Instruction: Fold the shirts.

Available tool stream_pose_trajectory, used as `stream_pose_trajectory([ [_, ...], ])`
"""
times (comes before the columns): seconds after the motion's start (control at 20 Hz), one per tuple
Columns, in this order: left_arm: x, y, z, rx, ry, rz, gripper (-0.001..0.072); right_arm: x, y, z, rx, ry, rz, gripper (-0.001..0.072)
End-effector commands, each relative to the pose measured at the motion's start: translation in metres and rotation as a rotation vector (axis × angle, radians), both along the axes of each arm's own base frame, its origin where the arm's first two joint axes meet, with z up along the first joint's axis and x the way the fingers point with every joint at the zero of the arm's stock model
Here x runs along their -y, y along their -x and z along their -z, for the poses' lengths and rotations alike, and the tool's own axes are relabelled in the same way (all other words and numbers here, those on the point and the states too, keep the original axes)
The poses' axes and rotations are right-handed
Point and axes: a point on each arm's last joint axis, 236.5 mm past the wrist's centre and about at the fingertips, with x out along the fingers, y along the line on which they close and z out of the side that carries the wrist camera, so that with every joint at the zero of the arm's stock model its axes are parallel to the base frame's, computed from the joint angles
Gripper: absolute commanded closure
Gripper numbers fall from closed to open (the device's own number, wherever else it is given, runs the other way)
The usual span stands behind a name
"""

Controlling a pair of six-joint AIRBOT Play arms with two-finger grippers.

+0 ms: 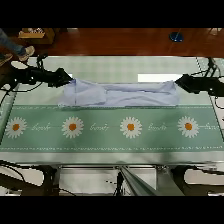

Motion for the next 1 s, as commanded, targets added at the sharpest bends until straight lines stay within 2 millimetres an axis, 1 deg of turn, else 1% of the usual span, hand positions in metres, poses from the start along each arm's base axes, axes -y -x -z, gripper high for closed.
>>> stream_pose_trajectory([
  [0.0,-0.032,0.020,-0.015,-0.061,0.021,0.046,0.0320,0.048,0.018,-0.034,0.006,0.140,0.026,0.0293],
  [0.05,-0.044,0.025,-0.021,-0.075,0.029,0.046,0.0320,0.064,0.032,-0.036,-0.043,0.163,0.045,0.0249],
  [0.1,-0.052,0.028,-0.027,-0.085,0.040,0.029,0.0321,0.074,0.050,-0.032,-0.119,0.172,0.040,0.0192],
  [0.15,-0.059,0.030,-0.032,-0.084,0.042,0.016,0.0321,0.080,0.068,-0.024,-0.187,0.166,0.026,0.0172],
  [0.2,-0.063,0.031,-0.037,-0.076,0.040,0.008,0.0322,0.080,0.080,-0.017,-0.238,0.133,0.016,0.0164],
  [0.25,-0.063,0.031,-0.042,-0.065,0.036,0.008,0.0322,0.077,0.088,-0.010,-0.274,0.083,0.011,0.0118],
  [0.3,-0.061,0.031,-0.046,-0.057,0.034,0.012,0.0321,0.069,0.091,-0.003,-0.297,0.019,-0.002,0.0115],
  [0.4,-0.052,0.033,-0.050,-0.052,0.032,0.035,0.0321,0.051,0.085,0.007,-0.302,-0.104,-0.015,0.0115],
  [0.55,-0.035,0.035,-0.050,-0.054,0.032,0.076,0.0321,0.024,0.058,0.012,-0.253,-0.331,0.016,0.0115],
  [0.6,-0.030,0.036,-0.050,-0.053,0.032,0.089,0.0322,0.019,0.052,0.015,-0.243,-0.378,0.024,0.0116],
  [0.65,-0.024,0.036,-0.050,-0.052,0.030,0.101,0.0322,0.015,0.050,0.021,-0.253,-0.399,0.027,0.0116],
  [0.75,-0.013,0.037,-0.050,-0.046,0.026,0.133,0.0322,0.010,0.051,0.038,-0.290,-0.368,0.010,0.0118],
  [0.85,-0.004,0.038,-0.050,-0.043,0.025,0.156,0.0321,0.007,0.050,0.055,-0.328,-0.284,0.004,0.0119],
  [0.95,0.002,0.038,-0.050,-0.038,0.022,0.165,0.0322,0.002,0.042,0.064,-0.332,-0.210,0.015,0.0127],
])
